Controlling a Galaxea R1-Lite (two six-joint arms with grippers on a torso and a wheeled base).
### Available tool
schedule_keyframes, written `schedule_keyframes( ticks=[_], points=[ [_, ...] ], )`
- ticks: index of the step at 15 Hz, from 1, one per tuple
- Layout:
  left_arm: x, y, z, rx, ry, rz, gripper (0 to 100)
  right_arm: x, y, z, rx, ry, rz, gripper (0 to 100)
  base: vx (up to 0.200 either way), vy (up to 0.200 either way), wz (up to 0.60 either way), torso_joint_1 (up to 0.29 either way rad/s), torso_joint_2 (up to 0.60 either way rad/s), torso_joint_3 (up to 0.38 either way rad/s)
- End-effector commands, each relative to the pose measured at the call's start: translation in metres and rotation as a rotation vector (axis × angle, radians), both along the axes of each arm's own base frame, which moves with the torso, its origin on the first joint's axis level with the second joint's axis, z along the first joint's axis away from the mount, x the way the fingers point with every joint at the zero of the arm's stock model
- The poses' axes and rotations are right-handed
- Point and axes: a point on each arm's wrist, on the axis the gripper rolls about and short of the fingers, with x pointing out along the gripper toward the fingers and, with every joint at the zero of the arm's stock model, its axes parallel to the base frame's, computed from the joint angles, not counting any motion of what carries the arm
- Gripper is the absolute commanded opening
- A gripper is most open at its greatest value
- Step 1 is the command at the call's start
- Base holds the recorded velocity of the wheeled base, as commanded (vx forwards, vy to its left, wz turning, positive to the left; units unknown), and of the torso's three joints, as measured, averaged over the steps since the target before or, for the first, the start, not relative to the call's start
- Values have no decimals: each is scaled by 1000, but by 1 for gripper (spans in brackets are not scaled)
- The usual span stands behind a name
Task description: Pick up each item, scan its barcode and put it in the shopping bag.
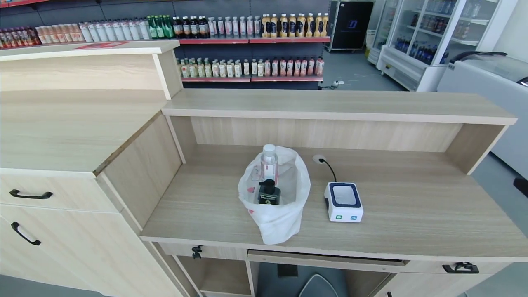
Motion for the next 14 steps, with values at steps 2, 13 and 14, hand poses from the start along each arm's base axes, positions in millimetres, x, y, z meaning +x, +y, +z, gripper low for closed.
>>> schedule_keyframes(
  ticks=[2,13,14],
  points=[
    [0,0,0,0,-1,0,100,-62,19,-60,45,-50,87,100,0,0,0,0,0,0],
    [0,0,0,0,-1,0,100,-124,22,-140,14,-104,166,100,0,0,0,0,0,0],
    [0,0,0,0,-1,0,100,-124,22,-140,15,-104,164,100,0,0,0,0,0,0]
  ],
)
